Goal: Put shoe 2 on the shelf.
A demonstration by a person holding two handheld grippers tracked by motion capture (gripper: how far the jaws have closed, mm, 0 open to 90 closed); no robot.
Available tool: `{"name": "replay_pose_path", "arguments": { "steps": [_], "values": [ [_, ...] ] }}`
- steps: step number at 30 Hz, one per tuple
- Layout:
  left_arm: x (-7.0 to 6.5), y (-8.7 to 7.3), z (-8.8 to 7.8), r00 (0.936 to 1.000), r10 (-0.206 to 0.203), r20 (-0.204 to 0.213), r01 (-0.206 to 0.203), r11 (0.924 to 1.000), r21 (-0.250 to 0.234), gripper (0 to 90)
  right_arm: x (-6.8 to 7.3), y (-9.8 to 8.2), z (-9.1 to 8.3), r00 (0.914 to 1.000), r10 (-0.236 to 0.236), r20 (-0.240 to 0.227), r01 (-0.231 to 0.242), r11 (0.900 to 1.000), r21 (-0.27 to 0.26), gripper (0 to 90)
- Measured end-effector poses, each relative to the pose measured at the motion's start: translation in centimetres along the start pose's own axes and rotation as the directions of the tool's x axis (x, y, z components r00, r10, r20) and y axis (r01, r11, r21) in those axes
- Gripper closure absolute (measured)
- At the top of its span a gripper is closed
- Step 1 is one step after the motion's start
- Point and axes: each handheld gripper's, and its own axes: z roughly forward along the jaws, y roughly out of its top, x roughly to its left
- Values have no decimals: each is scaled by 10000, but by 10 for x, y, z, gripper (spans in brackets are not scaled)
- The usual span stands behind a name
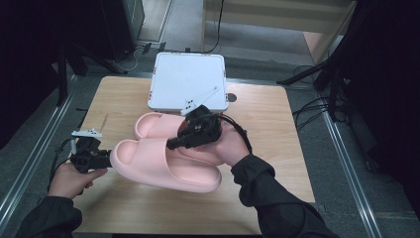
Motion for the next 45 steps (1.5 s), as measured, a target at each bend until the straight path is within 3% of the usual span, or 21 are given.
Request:
{"name": "replay_pose_path", "arguments": {
  "steps": [11,18,22,24,27,31,33,34,35,36,37,38,39,40,41,42,43,45],
  "values": [
    [0,1,1,10000,3,19,-3,10000,-7,493,-9,51,-32,9943,34,1062,8,9992,-399,766],
    [-2,2,3,10000,41,72,-42,10000,49,494,-19,69,-43,9873,262,1570,-145,9971,-752,765],
    [-3,2,6,9998,146,104,-148,9998,140,493,-33,79,-42,9709,768,2269,-622,9956,-705,766],
    [-3,2,6,9998,169,128,-171,9997,155,493,-41,84,-39,9558,1000,2764,-838,9940,-698,766],
    [-3,2,8,9997,117,205,-121,9997,202,494,-52,92,-37,9198,1812,3479,-1544,9826,-1035,768],
    [-4,3,9,9995,211,218,-217,9994,262,494,-65,96,-35,8716,2534,4195,-2035,9658,-1605,769],
    [-4,3,9,9995,173,251,-179,9995,244,494,-73,97,-34,8430,2875,4546,-2276,9564,-1828,769],
    [-4,3,10,9995,187,258,-194,9995,255,494,-76,97,-33,8246,3052,4763,-2431,9514,-1888,769],
    [-4,3,10,9995,187,258,-194,9995,255,494,-76,97,-33,8246,3052,4763,-2431,9514,-1888,769],
    [-5,3,10,9995,196,258,-203,9994,267,494,-84,98,-32,7855,3407,5167,-2688,9398,-2110,768],
    [-5,3,11,9995,232,227,-239,9992,308,494,-87,98,-32,7717,3561,5269,-2800,9341,-2213,768],
    [-5,3,11,9995,232,227,-239,9992,308,494,-87,98,-32,7717,3561,5269,-2800,9341,-2213,768],
    [-6,3,12,9994,304,183,-310,9988,385,494,-95,99,-30,7307,3972,5552,-3063,9176,-2533,767],
    [-6,3,13,9993,326,196,-334,9985,430,494,-97,99,-29,7139,4116,5665,-3181,9114,-2613,767],
    [-7,3,13,9992,334,217,-344,9984,438,494,-100,100,-27,6915,4337,5777,-3363,9010,-2739,767],
    [-7,4,14,9990,364,242,-374,9983,450,494,-103,100,-26,6791,4449,5838,-3445,8955,-2817,767],
    [-8,5,14,9989,388,258,-400,9982,449,494,-107,100,-23,6531,4725,5918,-3685,8810,-2967,767],
    [-8,5,15,9986,440,297,-453,9980,449,494,-113,99,-19,6204,4990,6051,-3854,8659,-3189,766]
  ]
}}
